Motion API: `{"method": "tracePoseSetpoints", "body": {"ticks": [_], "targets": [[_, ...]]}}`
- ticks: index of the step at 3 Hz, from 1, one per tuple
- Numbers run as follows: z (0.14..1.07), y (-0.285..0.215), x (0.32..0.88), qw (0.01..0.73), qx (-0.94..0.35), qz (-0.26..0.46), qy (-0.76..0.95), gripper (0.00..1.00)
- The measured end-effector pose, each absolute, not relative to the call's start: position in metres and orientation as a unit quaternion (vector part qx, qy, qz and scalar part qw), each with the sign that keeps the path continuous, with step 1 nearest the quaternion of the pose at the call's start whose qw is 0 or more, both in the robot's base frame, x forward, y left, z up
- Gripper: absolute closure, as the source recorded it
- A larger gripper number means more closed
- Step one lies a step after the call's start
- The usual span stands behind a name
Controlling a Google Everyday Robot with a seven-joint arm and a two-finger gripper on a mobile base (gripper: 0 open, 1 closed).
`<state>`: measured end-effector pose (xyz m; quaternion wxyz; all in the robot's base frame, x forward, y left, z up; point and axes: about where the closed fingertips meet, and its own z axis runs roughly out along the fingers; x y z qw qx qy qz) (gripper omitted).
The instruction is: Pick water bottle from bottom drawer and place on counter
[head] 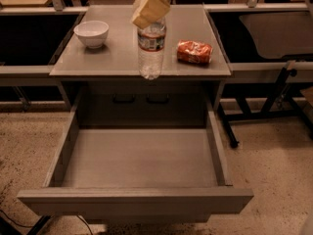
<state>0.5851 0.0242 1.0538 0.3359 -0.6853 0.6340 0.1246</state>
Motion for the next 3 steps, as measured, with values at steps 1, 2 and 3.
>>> {"method": "tracePoseSetpoints", "body": {"ticks": [1, 2, 3], "targets": [[1.045, 0.031, 0.608, 0.333, -0.677, 0.125, 0.644, 1.0], [1.039, 0.033, 0.62, 0.338, -0.667, 0.126, 0.651, 1.0], [1.035, 0.033, 0.63, 0.342, -0.657, 0.124, 0.66, 1.0]]}}
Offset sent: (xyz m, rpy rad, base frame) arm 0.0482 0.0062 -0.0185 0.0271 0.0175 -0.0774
